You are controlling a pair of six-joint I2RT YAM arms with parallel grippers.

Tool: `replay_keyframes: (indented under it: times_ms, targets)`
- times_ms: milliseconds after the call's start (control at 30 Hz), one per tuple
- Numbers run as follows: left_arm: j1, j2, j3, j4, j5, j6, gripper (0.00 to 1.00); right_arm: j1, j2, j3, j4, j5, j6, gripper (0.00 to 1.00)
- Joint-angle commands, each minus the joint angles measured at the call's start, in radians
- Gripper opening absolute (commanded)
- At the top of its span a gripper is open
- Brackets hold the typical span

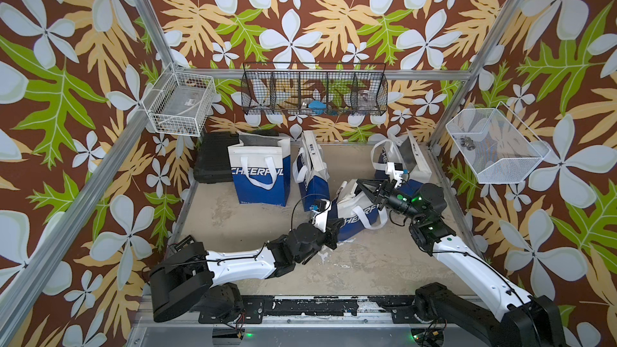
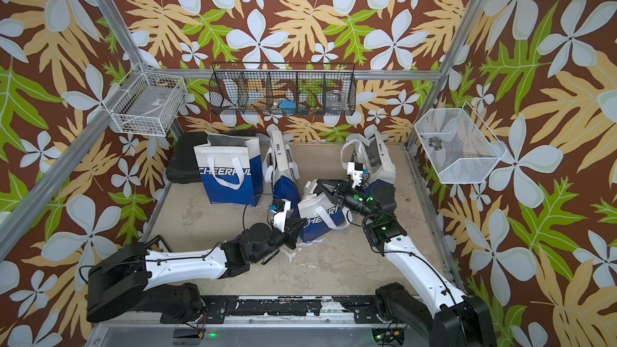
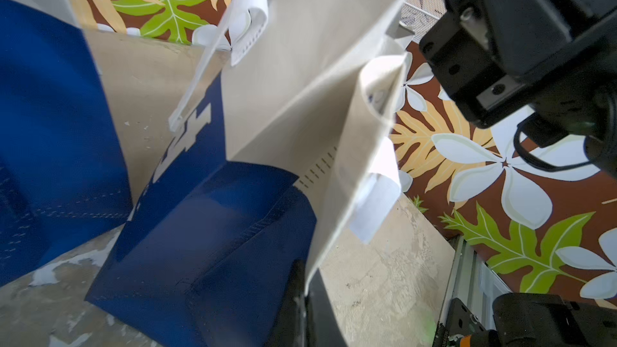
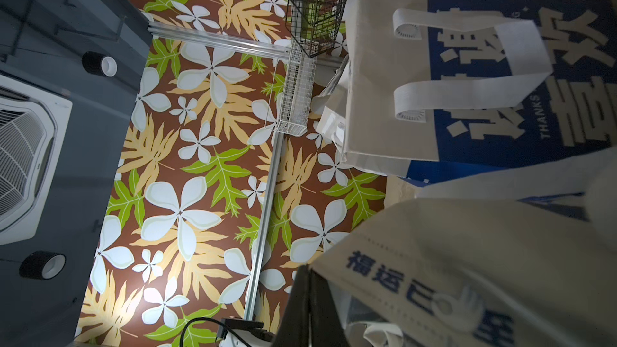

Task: Open the takeout bag
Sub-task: Open the takeout bag at the center of the board.

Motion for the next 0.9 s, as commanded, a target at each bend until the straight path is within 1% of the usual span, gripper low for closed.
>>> replay_keyframes:
  times_ms: [0, 33, 67, 100, 133, 167, 267, 367, 433, 467, 567, 700, 800, 867]
  targets:
    - [-0.002, -0.065, -0.028, -0.107, -0.034, 0.03, 0.0, 0.046, -0.019, -0.009, 0.074, 0.049, -0.025, 0.0]
    - [-0.002, -0.091, -0.028, -0.148, -0.033, 0.039, 0.0, 0.063, -0.031, -0.022, 0.059, 0.061, -0.035, 0.0]
    - [-0.003, -0.116, -0.022, -0.189, -0.034, 0.052, 0.02, 0.08, -0.043, -0.031, 0.031, 0.073, -0.05, 0.0]
    - [-0.006, -0.137, -0.016, -0.236, -0.047, 0.062, 0.18, 0.089, -0.051, -0.039, 0.011, 0.08, -0.063, 0.0]
    - [-0.008, -0.17, -0.015, -0.268, -0.06, 0.075, 0.38, 0.1, -0.059, -0.05, -0.002, 0.085, -0.077, 0.0]
    - [-0.017, -0.207, -0.018, -0.295, -0.081, 0.089, 0.49, 0.106, -0.068, -0.054, -0.027, 0.092, -0.095, 0.0]
    - [-0.041, -0.325, -0.015, -0.38, -0.157, 0.12, 0.7, 0.125, -0.097, -0.032, -0.138, 0.122, -0.168, 0.0]
    - [-0.049, -0.406, 0.013, -0.458, -0.191, 0.174, 0.74, 0.143, -0.105, 0.006, -0.226, 0.127, -0.225, 0.0]
    - [-0.053, -0.421, 0.051, -0.501, -0.167, 0.224, 0.77, 0.152, -0.111, 0.032, -0.279, 0.159, -0.255, 0.0]
    - [-0.065, -0.412, 0.08, -0.528, -0.158, 0.26, 0.83, 0.154, -0.115, 0.042, -0.302, 0.163, -0.268, 0.0]
    - [-0.114, -0.35, 0.166, -0.583, -0.19, 0.364, 0.87, 0.155, -0.123, 0.063, -0.364, 0.17, -0.299, 0.0]
    - [-0.116, -0.27, 0.237, -0.584, -0.142, 0.431, 0.88, 0.155, -0.137, 0.075, -0.414, 0.18, -0.328, 0.0]
    - [-0.121, -0.199, 0.293, -0.575, -0.204, 0.459, 0.88, 0.156, -0.142, 0.09, -0.448, 0.182, -0.349, 0.0]
    - [-0.121, -0.15, 0.334, -0.562, -0.282, 0.47, 0.87, 0.157, -0.148, 0.106, -0.487, 0.194, -0.37, 0.0]
